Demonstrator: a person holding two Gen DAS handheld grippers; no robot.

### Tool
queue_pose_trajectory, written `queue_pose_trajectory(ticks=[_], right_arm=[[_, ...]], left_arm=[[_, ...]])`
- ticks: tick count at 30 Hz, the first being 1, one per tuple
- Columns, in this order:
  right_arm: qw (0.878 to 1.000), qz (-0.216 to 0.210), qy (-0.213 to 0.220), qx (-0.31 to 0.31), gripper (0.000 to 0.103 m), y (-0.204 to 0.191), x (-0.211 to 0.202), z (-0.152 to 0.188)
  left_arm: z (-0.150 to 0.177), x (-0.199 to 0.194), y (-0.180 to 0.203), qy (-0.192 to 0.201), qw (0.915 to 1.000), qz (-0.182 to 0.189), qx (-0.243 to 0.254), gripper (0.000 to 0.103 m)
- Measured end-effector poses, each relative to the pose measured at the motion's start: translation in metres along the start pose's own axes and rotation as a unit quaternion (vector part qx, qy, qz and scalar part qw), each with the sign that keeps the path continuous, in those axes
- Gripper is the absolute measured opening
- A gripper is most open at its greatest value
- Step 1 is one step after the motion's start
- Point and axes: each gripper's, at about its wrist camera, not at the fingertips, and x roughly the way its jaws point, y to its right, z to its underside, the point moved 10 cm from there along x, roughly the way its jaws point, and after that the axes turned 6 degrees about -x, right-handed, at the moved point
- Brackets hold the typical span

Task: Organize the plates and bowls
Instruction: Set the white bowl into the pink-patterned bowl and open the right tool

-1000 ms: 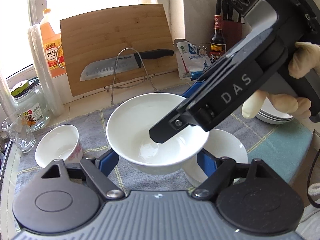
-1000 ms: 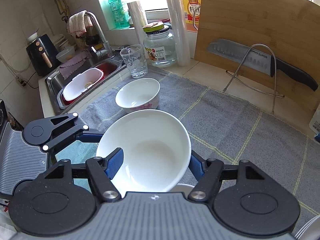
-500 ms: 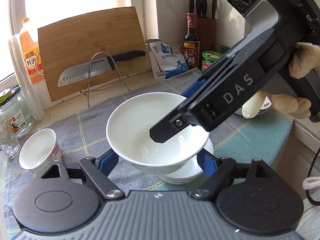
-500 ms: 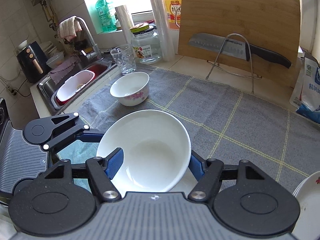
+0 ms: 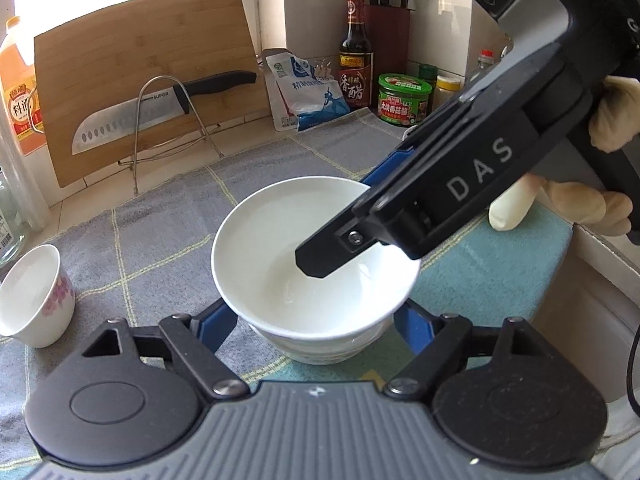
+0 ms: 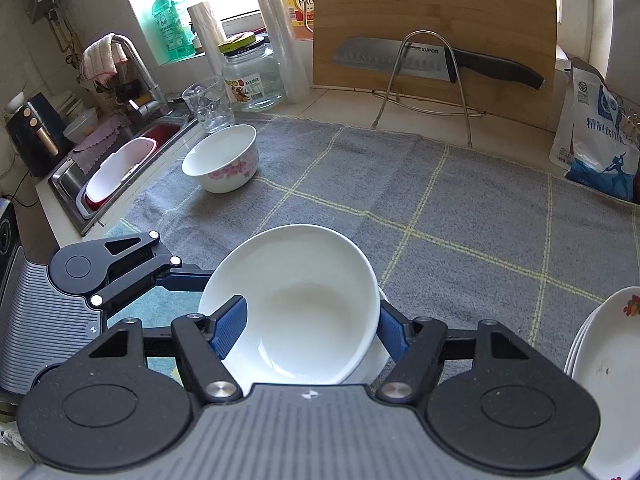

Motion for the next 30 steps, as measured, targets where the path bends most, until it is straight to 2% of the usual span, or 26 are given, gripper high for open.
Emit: queue_pose_trajectory(ticks=[20,30], right_arm=[[1.000,-0.002,-0.017,-0.002,0.075,0.010,0.011,0.009],[1.000,0.001,-0.021,-0.008,0.075,0.011,0.013,0.009]], left_arm=[[-0.001,0.012,-0.003,-0.017,0.9998,0.005,-0.002,0.085],[-0.002,0.013,-0.002,-0.020,0.9998,0.000,0.006,0.088]])
